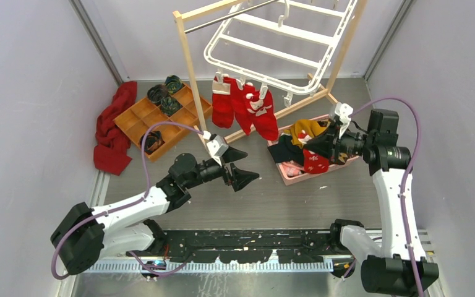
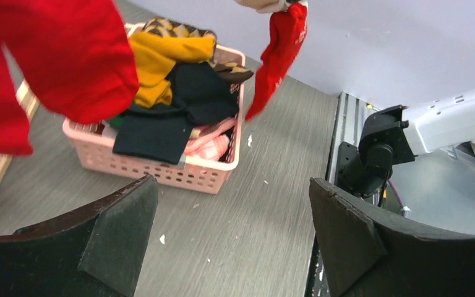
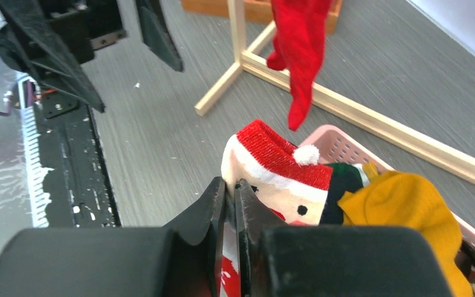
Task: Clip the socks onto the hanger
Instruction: Pick up the sock from the bin.
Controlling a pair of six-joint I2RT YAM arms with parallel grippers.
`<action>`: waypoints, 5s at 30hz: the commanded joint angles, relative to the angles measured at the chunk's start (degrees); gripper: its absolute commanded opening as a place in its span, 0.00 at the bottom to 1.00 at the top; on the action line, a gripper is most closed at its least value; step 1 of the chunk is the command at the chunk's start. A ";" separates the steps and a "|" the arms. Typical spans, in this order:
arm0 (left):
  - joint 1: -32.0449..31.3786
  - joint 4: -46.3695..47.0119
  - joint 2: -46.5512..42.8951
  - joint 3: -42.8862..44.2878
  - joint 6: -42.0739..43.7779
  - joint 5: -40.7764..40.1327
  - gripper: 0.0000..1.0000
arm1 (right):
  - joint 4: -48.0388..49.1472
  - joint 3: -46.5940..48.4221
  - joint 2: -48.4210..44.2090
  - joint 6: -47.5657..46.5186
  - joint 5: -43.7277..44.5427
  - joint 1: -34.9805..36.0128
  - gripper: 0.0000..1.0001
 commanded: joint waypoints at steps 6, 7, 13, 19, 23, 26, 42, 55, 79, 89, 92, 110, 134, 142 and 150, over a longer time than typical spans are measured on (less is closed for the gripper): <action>0.28 0.10 2.57 9.25 15.06 11.93 0.94 | 0.16 -3.54 -12.28 -0.77 -7.28 11.09 0.01; 0.29 -1.99 2.51 10.14 16.73 12.93 0.94 | 1.52 -3.95 -12.96 -0.04 -6.45 12.88 0.01; 0.55 -8.08 1.40 13.50 19.75 18.07 0.94 | 3.90 -5.06 -12.72 0.66 -7.17 19.90 0.01; 0.47 -5.13 4.08 16.46 18.09 24.38 0.91 | 7.32 -5.56 -10.82 1.26 -7.56 26.09 0.01; -0.15 0.59 7.85 18.08 14.39 28.84 0.86 | 13.44 -6.16 -9.54 5.37 -6.99 29.78 0.01; -1.50 1.21 9.83 19.38 13.90 32.07 0.77 | 16.96 -6.10 -8.71 7.93 -6.85 30.95 0.01; -1.79 -9.37 8.22 21.98 12.47 35.41 0.00 | 17.69 -6.72 -10.15 13.77 -2.14 28.79 0.04; -1.62 -78.08 15.15 50.08 9.35 16.95 0.00 | 10.57 -5.41 -11.44 8.83 8.69 25.10 0.86; -8.59 -92.69 25.67 70.88 18.44 13.81 0.00 | 29.05 -7.00 -5.40 19.87 2.46 34.25 0.24; -8.50 -77.63 17.68 61.65 16.33 11.27 0.15 | 42.54 -11.60 -10.62 34.83 3.80 31.84 0.01; -8.41 -67.55 11.67 53.98 16.27 9.06 0.45 | 51.12 -13.63 -12.56 42.75 4.83 27.90 0.01; -1.94 -3.16 3.00 22.33 9.23 0.39 0.83 | 67.07 -17.55 -19.04 56.42 7.20 16.19 0.01; 1.78 25.58 15.79 22.51 -10.71 16.84 0.68 | 69.45 -17.50 -19.04 58.23 8.83 14.46 0.01; 1.78 30.18 20.50 25.36 -15.67 20.30 0.34 | 68.47 -17.63 -18.93 57.73 9.06 14.47 0.01; 1.78 26.94 18.90 25.31 -12.24 20.38 0.00 | 62.56 -17.96 -19.74 53.40 10.25 14.33 0.02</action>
